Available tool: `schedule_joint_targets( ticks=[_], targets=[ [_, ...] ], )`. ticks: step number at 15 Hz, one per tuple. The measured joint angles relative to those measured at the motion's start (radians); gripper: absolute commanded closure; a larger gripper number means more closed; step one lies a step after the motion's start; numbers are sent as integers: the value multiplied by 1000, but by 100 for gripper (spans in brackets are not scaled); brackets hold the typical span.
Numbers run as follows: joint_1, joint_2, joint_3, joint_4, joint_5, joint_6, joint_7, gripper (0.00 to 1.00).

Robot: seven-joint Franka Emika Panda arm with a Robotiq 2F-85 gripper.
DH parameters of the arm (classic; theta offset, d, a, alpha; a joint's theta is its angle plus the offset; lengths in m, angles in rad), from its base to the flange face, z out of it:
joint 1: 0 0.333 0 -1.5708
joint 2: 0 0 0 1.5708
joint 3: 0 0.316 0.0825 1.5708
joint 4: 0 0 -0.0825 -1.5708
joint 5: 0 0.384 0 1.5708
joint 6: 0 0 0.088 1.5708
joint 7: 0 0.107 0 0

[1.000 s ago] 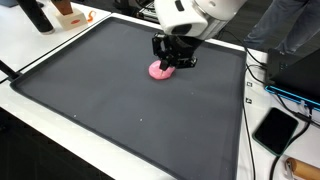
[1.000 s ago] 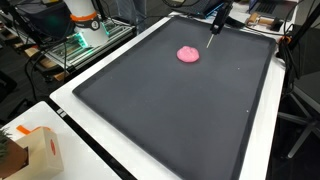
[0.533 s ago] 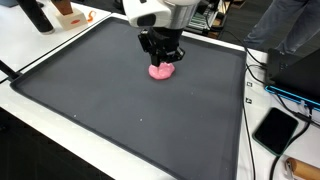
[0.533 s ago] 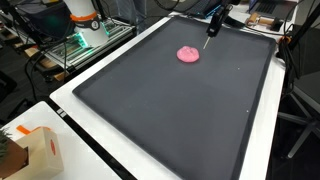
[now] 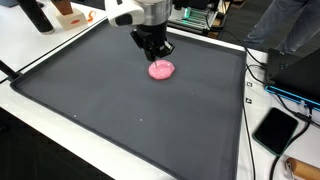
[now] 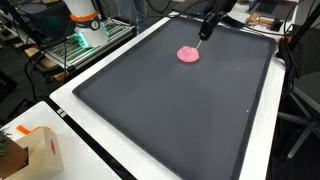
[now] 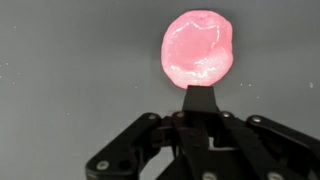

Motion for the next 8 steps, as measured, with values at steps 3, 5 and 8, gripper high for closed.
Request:
schedule_joint_targets(
  ticks=[3, 5, 8],
  targets=[
    [-20, -10, -5, -22, 34, 1, -10, 96],
    [-34, -21, -7, -41, 54, 8, -26, 96],
    [-53, -49, -10, -78, 81, 24, -47, 96]
  ],
)
